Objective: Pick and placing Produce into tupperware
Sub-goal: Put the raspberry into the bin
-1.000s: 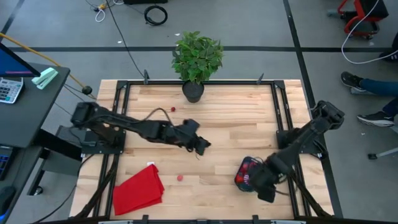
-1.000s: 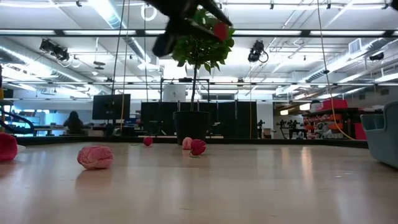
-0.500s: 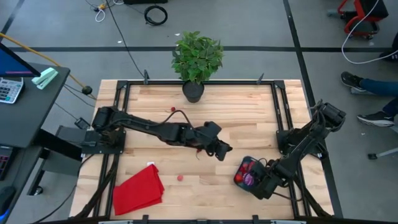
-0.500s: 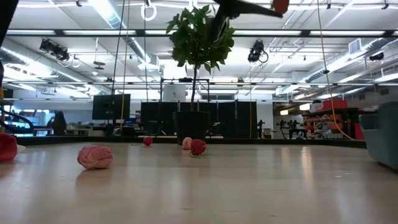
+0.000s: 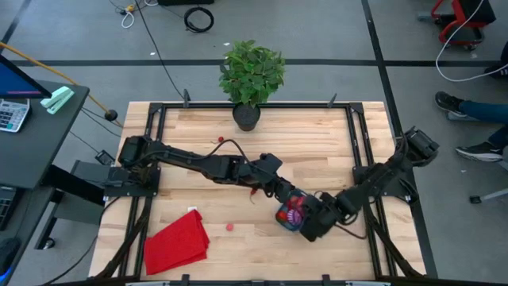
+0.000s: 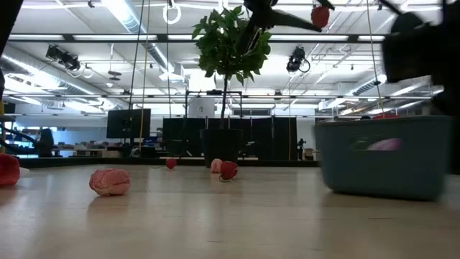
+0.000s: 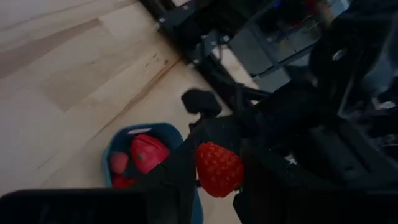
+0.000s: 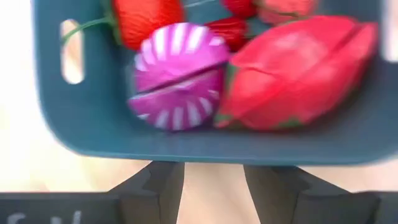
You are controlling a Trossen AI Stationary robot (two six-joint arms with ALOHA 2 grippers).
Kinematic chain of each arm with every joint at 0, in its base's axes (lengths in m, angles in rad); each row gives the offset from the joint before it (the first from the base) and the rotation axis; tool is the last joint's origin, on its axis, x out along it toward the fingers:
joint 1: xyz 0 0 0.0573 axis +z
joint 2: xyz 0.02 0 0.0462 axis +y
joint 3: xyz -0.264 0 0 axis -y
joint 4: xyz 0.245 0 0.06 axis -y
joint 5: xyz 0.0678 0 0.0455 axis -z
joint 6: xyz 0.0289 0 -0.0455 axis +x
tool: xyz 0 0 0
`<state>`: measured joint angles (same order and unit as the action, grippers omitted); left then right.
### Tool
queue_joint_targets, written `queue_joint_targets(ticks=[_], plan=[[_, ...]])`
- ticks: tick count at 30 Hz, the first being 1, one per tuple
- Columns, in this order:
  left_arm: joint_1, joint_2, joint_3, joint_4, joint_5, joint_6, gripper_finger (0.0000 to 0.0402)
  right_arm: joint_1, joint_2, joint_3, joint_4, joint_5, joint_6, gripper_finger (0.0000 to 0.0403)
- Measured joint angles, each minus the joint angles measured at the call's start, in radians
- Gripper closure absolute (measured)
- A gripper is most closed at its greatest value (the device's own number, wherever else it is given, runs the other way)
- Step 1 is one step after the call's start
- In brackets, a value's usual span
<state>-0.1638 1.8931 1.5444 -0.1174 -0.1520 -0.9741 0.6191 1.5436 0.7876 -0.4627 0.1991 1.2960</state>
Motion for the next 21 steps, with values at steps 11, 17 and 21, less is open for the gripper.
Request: queue_joint_targets(ticks=[11, 17, 21], plan=[[0.003, 0.007, 0.0, -0.127, 0.0, -0.002, 0.0278, -0.189, -0.001, 0.0, 0.04, -0.018, -0.146, 0.0233], [0.004, 0.007, 0.0, -0.274, 0.0, -0.003, 0.0269, -0.187, -0.014, 0.0, 0.04, -0.164, -0.139, 0.0233], [0.002, 0.018, 0.0, -0.331, 0.0, -0.007, 0.0276, -0.156, -0.028, 0.0, 0.032, -0.207, -0.131, 0.0233]])
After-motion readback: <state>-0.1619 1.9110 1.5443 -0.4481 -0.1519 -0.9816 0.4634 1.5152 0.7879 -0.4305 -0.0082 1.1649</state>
